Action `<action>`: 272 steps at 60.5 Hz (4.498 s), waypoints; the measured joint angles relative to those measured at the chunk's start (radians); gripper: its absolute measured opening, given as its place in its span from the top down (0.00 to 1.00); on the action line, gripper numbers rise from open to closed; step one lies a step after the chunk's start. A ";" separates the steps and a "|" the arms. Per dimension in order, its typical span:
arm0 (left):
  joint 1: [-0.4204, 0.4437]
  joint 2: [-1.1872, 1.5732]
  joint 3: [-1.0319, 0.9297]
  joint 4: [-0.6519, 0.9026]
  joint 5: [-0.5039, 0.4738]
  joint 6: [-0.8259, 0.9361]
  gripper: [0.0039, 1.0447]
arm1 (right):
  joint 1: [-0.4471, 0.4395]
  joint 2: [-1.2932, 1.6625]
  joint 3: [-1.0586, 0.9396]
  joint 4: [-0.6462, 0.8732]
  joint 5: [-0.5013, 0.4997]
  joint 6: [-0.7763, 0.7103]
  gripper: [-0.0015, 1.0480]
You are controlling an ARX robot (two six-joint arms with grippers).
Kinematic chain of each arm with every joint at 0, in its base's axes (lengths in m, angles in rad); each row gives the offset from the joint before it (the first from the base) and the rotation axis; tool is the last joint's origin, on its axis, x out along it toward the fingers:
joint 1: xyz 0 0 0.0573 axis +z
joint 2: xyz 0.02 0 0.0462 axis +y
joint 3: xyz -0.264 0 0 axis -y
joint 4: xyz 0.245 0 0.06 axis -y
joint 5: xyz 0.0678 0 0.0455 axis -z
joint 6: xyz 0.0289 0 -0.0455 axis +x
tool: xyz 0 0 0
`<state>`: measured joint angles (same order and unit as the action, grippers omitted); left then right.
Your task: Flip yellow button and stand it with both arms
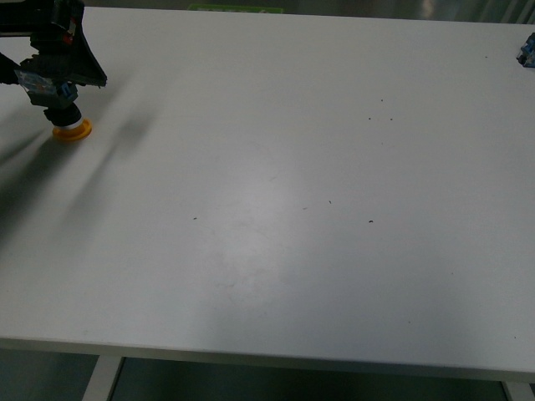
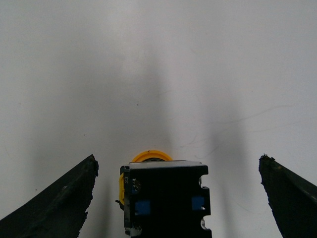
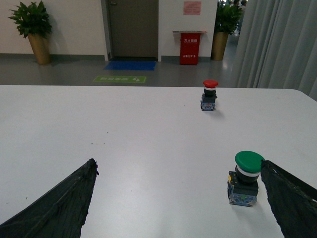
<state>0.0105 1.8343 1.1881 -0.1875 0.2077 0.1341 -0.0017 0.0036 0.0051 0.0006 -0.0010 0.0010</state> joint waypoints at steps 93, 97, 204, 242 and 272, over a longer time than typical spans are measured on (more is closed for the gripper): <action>-0.262 0.092 0.082 0.838 0.518 -1.116 0.66 | 0.000 0.000 0.000 0.000 0.000 0.000 0.07; -0.283 0.121 0.121 0.921 0.518 -1.193 0.66 | 0.000 0.000 0.000 0.000 0.000 0.000 0.07; -0.470 0.108 0.135 1.136 0.529 -1.490 0.66 | 0.301 1.181 0.690 0.443 -0.029 1.187 0.07; -0.470 0.108 0.135 1.136 0.529 -1.490 0.66 | 0.246 1.287 0.807 0.402 -0.143 1.373 0.07; -0.470 0.108 0.135 1.136 0.529 -1.490 0.66 | 0.237 1.347 0.871 0.403 -0.154 1.407 0.07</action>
<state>-0.4591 1.9419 1.3228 0.9489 0.7364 -1.3560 0.2348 1.3506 0.8761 0.4038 -0.1555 1.4082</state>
